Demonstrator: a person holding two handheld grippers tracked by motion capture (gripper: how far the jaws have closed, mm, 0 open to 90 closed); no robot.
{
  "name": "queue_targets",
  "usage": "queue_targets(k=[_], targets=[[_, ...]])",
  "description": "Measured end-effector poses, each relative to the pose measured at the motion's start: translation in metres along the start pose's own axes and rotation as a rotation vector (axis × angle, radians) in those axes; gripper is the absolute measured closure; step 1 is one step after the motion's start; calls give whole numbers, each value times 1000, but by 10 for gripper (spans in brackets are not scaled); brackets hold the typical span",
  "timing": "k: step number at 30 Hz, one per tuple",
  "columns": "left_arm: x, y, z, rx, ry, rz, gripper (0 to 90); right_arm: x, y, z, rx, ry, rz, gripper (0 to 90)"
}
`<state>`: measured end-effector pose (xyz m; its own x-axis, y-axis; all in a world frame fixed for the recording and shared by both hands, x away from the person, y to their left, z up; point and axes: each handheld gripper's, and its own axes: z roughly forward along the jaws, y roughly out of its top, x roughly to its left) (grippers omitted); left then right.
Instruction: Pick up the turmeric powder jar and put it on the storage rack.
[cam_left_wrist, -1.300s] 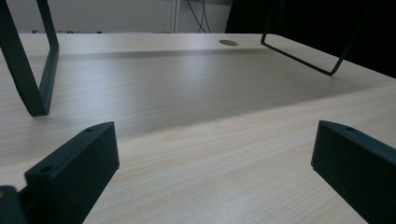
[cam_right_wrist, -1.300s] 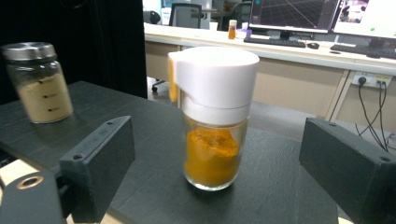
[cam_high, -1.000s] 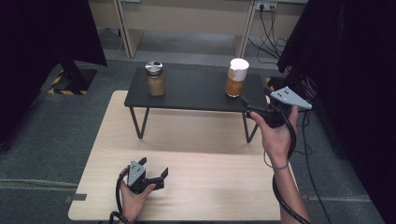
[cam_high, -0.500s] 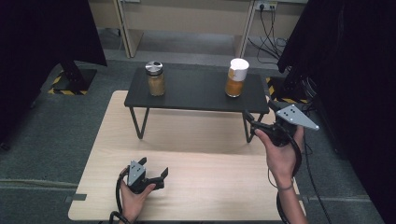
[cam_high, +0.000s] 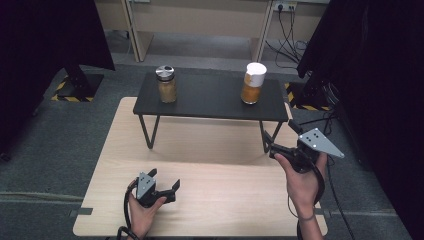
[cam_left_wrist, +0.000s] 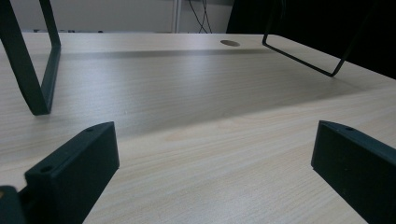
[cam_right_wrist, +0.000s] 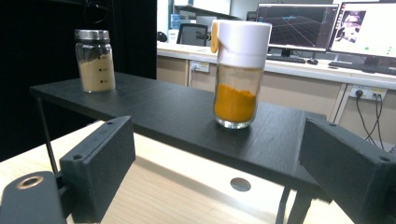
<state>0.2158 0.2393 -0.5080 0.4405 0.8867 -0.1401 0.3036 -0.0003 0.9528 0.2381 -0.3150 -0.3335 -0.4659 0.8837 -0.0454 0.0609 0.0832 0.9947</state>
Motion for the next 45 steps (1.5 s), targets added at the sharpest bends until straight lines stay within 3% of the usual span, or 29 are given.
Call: queue_targets(k=[18,31,45], targets=[[0,0,0,-2,0,1,0,4,-48,-8,53,-14,58,109],[-1,0,0,1,2,5,0,7,-69,-11,71,-24,62,109],[-1,0,0,-2,2,6,0,10,-105,-12,129,-25,129,109]])
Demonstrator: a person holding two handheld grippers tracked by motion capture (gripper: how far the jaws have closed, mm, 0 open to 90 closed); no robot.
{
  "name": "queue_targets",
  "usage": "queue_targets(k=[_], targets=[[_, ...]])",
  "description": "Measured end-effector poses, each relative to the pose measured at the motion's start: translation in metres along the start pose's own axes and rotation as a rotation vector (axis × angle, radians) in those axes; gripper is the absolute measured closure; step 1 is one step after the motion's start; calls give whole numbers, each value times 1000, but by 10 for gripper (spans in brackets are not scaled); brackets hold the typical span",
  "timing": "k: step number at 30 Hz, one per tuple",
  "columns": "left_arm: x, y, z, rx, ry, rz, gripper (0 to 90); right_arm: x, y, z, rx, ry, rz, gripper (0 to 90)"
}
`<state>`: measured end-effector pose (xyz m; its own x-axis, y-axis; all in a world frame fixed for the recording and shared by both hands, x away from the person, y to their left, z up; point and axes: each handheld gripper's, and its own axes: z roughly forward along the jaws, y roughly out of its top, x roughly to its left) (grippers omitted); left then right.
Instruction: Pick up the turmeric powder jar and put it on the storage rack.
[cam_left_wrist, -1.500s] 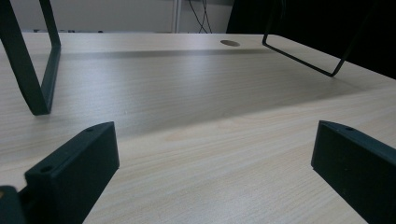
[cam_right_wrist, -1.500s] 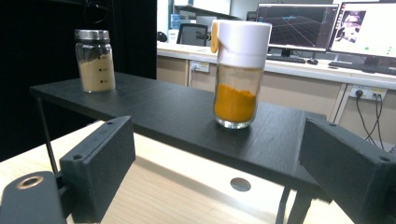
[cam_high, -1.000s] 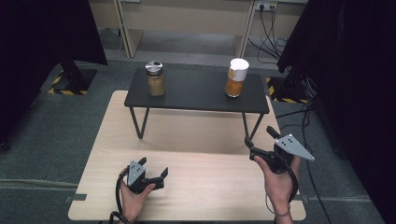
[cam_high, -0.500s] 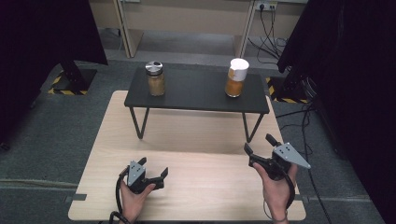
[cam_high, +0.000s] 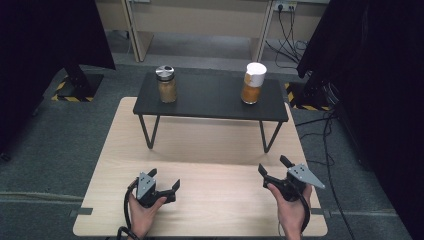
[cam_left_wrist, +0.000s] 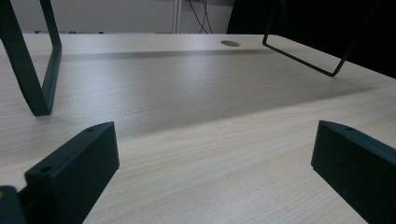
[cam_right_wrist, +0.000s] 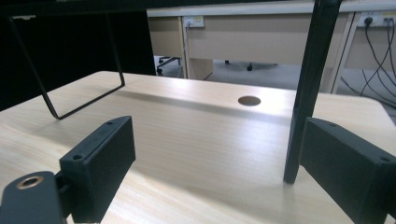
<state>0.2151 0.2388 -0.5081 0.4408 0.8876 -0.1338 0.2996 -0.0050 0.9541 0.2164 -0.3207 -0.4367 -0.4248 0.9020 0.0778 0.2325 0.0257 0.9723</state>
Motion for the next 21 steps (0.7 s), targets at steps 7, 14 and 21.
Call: queue_targets(k=[7,14,21], targets=[[0,0,0,-1,0,0,0,2,-14,1,26,5,7,109],[0,0,0,-3,1,-1,1,5,-30,7,86,14,13,109],[0,0,0,-1,1,1,0,3,-43,9,119,13,31,109]])
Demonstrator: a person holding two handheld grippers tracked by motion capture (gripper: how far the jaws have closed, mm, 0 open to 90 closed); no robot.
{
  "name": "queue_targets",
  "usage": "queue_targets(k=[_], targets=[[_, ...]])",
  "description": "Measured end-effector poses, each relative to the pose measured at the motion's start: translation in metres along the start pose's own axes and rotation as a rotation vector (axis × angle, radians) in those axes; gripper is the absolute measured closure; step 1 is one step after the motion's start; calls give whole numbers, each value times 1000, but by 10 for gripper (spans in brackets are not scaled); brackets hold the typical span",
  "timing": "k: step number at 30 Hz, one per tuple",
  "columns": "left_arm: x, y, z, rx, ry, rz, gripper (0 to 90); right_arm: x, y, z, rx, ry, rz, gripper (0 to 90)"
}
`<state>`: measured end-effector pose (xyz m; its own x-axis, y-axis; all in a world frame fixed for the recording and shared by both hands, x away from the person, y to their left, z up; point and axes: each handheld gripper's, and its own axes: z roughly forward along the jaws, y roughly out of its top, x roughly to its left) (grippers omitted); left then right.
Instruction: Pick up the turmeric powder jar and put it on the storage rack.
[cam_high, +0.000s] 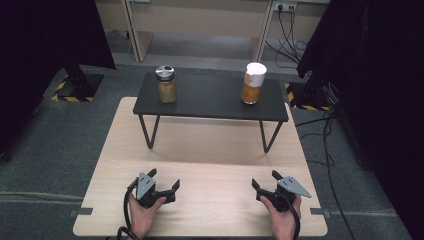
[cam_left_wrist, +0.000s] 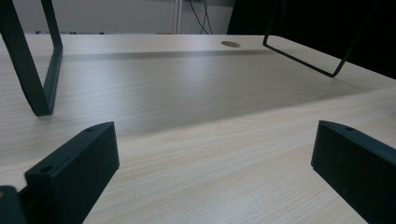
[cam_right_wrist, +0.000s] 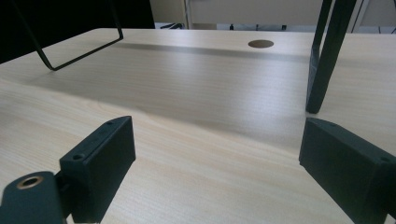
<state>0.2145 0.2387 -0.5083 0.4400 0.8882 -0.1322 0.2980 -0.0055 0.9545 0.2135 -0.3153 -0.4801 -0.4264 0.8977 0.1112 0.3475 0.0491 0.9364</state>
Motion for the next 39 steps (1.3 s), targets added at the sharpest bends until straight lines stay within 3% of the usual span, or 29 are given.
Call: queue_targets(k=[17,39], targets=[[0,0,0,2,0,1,0,-2,-9,4,53,14,1,109],[-1,1,0,4,-1,6,0,-2,-8,5,60,27,-14,118]])
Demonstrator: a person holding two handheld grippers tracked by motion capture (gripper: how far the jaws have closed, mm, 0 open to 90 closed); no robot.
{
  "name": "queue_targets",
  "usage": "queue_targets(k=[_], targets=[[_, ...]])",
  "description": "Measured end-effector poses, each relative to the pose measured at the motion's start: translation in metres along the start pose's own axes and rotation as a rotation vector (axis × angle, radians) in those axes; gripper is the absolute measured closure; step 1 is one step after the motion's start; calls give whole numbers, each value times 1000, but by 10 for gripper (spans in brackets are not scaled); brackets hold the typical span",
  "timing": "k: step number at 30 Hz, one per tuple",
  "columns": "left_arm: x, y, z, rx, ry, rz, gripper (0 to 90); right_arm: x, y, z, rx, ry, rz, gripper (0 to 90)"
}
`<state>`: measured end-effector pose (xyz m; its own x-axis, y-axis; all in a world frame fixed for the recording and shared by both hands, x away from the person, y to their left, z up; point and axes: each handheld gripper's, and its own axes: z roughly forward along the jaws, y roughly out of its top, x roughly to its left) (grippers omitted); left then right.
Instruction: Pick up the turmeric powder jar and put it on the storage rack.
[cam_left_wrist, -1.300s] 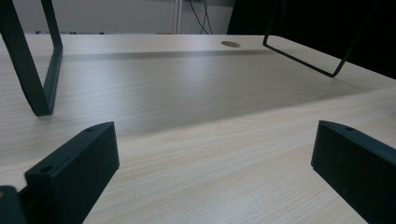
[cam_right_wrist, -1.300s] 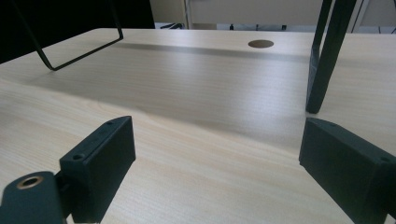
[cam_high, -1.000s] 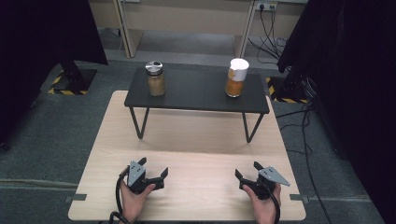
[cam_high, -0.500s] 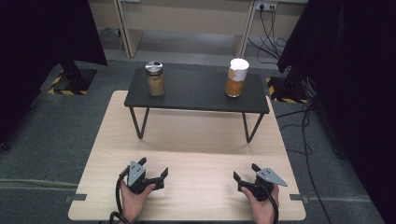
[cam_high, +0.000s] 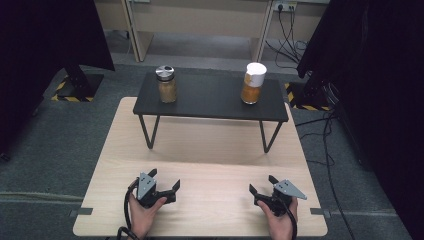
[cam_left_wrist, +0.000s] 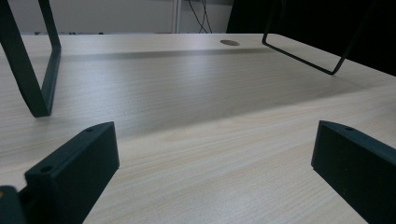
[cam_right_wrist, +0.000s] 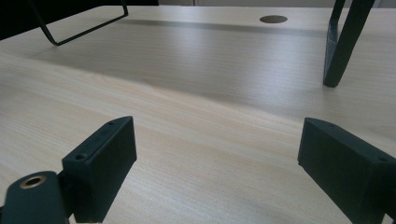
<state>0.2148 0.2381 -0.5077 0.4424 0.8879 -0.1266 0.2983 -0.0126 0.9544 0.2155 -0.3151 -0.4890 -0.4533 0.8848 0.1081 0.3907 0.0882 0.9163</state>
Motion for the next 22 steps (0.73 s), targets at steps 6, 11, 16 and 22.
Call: queue_targets(k=[6,11,16,22], targets=[[0,0,0,2,-1,-2,0,-1,1,1,6,1,2,118],[0,1,0,3,-1,-1,0,0,1,1,6,1,0,118],[0,0,1,1,-1,1,0,0,2,1,9,1,-4,118],[0,0,1,1,-3,6,0,0,1,1,8,3,-4,113]])
